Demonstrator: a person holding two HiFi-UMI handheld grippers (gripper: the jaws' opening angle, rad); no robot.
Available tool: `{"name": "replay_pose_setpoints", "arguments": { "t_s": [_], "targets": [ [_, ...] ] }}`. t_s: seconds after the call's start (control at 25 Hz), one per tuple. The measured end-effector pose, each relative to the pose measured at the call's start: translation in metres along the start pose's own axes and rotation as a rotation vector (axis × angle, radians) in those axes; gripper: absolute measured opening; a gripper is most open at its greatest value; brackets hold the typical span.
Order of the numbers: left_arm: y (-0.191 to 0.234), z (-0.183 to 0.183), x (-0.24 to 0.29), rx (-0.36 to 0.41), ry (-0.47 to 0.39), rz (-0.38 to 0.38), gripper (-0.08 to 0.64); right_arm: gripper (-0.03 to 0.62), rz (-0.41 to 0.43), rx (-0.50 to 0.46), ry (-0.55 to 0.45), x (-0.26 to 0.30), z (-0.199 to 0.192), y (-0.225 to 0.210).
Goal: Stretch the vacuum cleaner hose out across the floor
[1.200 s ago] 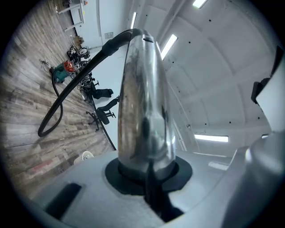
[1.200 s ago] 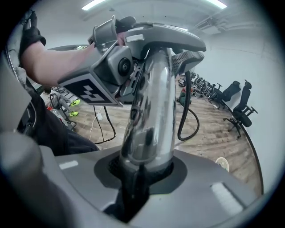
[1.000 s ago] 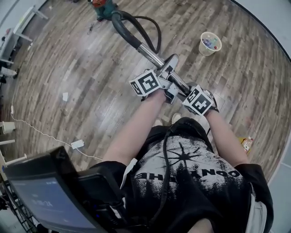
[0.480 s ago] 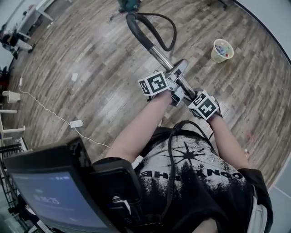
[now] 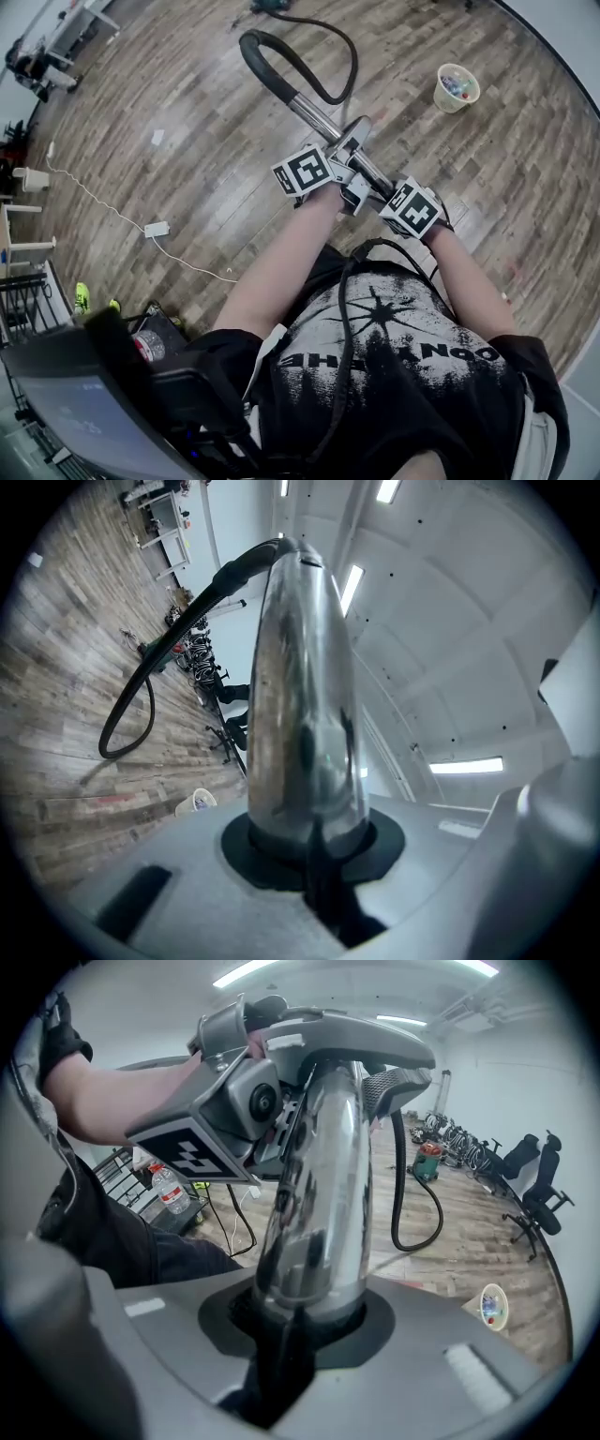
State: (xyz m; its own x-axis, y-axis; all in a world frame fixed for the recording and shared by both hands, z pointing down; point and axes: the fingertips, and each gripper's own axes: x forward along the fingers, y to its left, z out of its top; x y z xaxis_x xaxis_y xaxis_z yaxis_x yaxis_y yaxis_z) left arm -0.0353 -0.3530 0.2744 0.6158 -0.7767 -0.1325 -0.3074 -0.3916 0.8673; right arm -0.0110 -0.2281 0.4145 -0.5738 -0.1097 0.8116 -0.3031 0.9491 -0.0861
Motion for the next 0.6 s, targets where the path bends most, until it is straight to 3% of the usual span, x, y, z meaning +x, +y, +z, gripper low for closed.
{"name": "replay_pose_setpoints", "arguments": {
  "t_s": [0.32,0.6],
  "targets": [
    [-0.004,-0.013,-0.023,-0.007,0.016,0.015,0.046,0.097,0.016,0.016,-0.004,0.004,-0.006,0.029],
    [-0.009,-0.015,-0.034,-0.024,0.086,-0.041,0.046,0.098,-0.046,0.082,0.008,0.008,0.0,0.044]
  ]
}}
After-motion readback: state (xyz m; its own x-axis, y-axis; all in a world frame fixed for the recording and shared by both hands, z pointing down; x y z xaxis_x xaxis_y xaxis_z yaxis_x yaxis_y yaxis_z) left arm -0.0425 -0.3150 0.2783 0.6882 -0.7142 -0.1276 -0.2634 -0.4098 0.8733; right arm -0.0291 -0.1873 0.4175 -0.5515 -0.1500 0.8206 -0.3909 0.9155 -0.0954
